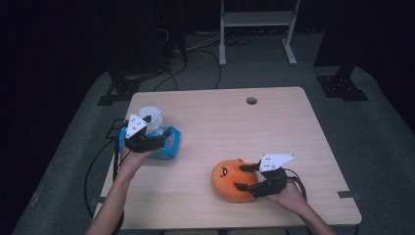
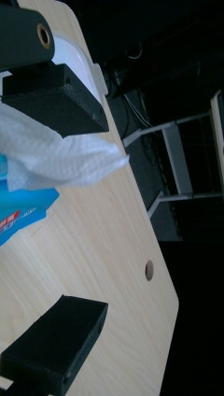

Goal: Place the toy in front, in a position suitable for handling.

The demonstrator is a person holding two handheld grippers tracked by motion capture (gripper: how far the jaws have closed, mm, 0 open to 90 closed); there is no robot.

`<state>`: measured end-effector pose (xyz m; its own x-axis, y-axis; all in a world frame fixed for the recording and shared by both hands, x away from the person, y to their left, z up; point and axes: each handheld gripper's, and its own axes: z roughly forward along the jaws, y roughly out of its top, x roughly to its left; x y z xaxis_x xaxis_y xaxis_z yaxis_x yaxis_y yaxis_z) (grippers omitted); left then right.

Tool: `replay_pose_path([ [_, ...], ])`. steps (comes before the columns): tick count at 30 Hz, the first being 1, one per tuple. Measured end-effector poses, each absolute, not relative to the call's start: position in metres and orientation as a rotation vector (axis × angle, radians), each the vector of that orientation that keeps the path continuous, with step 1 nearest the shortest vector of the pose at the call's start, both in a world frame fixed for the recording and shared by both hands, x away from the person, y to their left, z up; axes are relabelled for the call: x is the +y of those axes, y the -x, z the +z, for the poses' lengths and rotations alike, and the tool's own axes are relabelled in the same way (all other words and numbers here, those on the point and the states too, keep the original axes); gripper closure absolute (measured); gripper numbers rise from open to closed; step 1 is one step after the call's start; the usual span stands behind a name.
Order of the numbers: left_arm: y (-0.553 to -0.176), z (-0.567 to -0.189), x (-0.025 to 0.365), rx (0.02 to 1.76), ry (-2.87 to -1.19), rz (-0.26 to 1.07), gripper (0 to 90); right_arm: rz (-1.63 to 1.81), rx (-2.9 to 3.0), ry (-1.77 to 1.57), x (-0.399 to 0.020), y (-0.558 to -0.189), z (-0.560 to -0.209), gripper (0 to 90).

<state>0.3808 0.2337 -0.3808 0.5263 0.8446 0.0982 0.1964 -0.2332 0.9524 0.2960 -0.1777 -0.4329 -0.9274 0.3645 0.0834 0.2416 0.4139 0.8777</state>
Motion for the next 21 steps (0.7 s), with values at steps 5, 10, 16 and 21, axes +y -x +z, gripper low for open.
replay_pose_path([
  [5,-0.392,-0.380,0.238,0.897,-1.732,0.800,11.7,1.554,2.534,-0.549,-0.178,-0.296,-0.434,34.4],
  [10,-0.407,-0.384,0.243,0.922,-1.759,0.816,15.5,1.566,2.533,-0.550,-0.178,-0.296,-0.436,34.3],
  [16,-0.418,-0.395,0.249,0.961,-1.785,0.797,28.1,1.581,2.529,-0.551,-0.179,-0.297,-0.437,34.0],
  [21,-0.422,-0.398,0.252,1.015,-1.785,0.800,45.1,1.575,2.528,-0.545,-0.179,-0.296,-0.437,33.0],
])
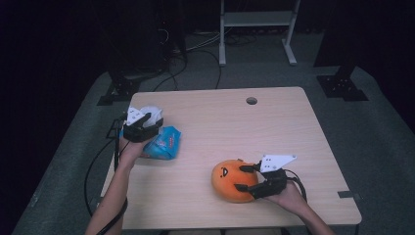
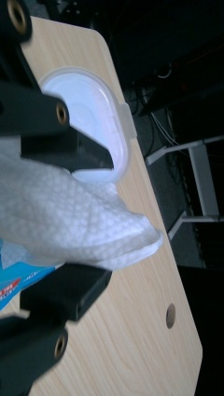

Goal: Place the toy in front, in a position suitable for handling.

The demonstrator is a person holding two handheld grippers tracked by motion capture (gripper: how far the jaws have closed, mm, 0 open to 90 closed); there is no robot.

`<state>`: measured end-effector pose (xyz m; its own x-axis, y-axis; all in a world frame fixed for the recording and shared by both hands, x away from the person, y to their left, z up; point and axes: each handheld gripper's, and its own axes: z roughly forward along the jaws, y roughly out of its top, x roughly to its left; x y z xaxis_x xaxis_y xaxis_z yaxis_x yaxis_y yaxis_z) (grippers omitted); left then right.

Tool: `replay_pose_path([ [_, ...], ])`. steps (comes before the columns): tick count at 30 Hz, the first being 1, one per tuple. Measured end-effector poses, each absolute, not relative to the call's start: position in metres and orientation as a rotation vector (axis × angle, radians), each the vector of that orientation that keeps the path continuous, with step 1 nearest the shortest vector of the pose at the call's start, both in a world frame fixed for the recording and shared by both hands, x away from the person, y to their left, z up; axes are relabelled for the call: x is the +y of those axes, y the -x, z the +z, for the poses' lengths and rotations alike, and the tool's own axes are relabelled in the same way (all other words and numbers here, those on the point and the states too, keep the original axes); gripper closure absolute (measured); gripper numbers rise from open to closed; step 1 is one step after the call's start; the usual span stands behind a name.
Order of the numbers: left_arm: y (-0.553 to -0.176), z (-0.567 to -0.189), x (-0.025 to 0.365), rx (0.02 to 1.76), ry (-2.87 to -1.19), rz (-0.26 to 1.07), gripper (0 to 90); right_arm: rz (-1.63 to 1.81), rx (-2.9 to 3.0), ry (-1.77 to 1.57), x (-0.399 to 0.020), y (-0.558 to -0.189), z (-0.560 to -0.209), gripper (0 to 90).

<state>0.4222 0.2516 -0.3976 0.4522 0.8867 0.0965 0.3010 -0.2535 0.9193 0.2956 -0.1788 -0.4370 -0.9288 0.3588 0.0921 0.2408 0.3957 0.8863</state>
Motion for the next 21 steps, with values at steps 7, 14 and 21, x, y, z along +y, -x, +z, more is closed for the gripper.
replay_pose_path([
  [7,-0.424,-0.401,0.253,1.033,-1.814,0.761,79.4,1.571,2.527,-0.541,-0.179,-0.295,-0.437,32.8],
  [14,-0.421,-0.396,0.261,1.015,-1.776,0.663,87.6,1.574,2.519,-0.539,-0.179,-0.294,-0.438,32.7],
  [21,-0.417,-0.384,0.265,1.003,-1.738,0.601,87.7,1.570,2.508,-0.535,-0.179,-0.293,-0.439,32.7],
])
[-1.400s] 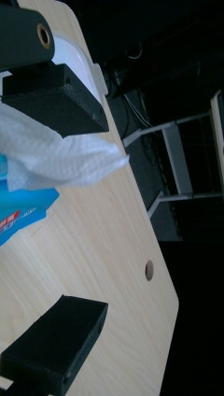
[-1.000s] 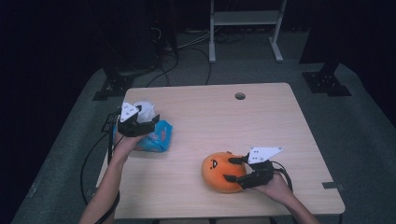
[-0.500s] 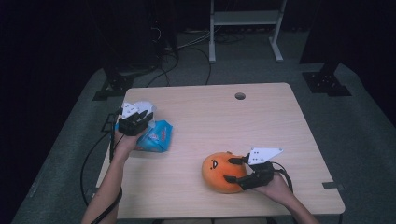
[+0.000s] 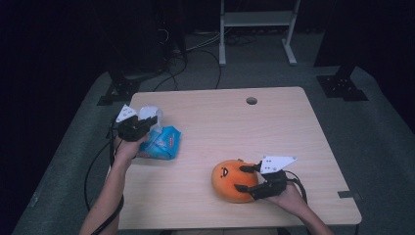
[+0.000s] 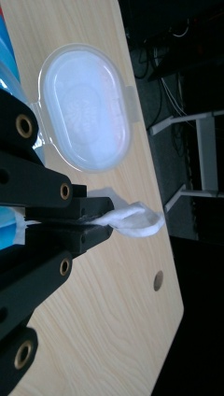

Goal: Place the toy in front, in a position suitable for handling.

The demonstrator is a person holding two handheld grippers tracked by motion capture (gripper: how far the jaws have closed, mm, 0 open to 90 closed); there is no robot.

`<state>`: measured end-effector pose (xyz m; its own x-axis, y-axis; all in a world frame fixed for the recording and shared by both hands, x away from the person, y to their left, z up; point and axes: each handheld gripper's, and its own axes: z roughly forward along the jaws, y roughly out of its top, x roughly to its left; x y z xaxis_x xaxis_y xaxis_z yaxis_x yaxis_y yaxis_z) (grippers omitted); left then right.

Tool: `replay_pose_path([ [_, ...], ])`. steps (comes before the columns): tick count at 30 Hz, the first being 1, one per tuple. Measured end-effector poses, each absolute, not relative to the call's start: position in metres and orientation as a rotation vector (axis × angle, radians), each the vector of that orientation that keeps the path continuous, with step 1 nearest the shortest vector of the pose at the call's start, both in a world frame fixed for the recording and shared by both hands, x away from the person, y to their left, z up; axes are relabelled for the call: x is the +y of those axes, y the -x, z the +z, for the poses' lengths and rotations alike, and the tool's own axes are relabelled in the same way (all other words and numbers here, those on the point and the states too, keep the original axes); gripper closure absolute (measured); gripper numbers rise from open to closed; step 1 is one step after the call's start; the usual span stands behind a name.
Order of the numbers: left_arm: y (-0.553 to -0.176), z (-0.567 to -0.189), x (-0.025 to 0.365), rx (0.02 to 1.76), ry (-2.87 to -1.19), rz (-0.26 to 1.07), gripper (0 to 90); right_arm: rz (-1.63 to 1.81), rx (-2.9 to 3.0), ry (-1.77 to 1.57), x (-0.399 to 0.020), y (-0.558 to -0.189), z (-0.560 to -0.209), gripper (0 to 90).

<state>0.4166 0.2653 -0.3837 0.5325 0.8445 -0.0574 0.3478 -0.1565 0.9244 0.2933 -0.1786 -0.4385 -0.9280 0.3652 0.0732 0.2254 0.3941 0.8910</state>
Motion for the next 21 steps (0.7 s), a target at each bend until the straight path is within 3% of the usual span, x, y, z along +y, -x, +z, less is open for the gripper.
replay_pose_path([
  [21,-0.401,-0.368,0.274,0.955,-1.665,0.579,87.9,1.521,2.515,-0.543,-0.173,-0.295,-0.440,33.1],
])
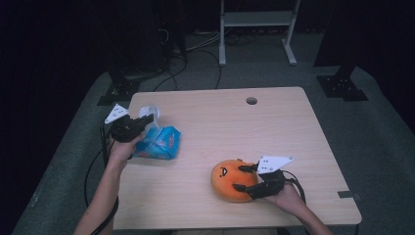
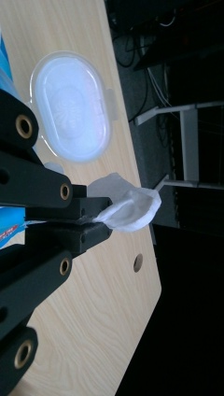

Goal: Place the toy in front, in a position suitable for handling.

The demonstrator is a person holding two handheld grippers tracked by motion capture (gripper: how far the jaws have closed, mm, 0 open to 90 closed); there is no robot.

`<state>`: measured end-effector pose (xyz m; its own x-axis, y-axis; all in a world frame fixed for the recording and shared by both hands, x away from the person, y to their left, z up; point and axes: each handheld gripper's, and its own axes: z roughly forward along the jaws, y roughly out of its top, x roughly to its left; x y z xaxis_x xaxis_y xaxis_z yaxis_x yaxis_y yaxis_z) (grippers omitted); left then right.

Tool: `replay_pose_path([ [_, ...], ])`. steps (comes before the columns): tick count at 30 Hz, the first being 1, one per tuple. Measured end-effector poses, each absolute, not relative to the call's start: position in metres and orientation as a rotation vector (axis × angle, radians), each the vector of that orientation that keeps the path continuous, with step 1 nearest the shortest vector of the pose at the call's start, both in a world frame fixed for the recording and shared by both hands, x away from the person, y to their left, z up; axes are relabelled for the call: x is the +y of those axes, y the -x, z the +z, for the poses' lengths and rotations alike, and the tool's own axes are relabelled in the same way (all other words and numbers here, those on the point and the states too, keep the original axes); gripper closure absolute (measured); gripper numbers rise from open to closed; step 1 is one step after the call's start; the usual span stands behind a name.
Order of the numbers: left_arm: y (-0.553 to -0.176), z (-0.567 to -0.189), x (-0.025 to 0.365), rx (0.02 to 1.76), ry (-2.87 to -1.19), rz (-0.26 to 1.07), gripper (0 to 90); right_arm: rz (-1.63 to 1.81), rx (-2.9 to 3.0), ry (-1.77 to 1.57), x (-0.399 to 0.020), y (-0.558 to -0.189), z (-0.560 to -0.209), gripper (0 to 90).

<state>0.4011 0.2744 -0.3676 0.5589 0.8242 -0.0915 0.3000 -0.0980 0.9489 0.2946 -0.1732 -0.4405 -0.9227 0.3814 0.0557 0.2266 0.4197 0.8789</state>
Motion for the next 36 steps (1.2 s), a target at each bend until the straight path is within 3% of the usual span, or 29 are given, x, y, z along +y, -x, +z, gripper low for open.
replay_pose_path([
  [14,-0.399,-0.359,0.258,0.879,-1.657,0.548,88.0,1.497,2.513,-0.535,-0.171,-0.294,-0.441,33.6],
  [21,-0.399,-0.347,0.272,0.900,-1.530,0.527,88.1,1.502,2.511,-0.533,-0.171,-0.294,-0.441,33.5],
  [25,-0.398,-0.338,0.266,0.870,-1.610,0.564,88.1,1.499,2.513,-0.537,-0.171,-0.294,-0.441,33.5],
  [36,-0.387,-0.316,0.236,0.728,-1.621,0.534,88.1,1.499,2.514,-0.535,-0.171,-0.294,-0.441,33.5],
])
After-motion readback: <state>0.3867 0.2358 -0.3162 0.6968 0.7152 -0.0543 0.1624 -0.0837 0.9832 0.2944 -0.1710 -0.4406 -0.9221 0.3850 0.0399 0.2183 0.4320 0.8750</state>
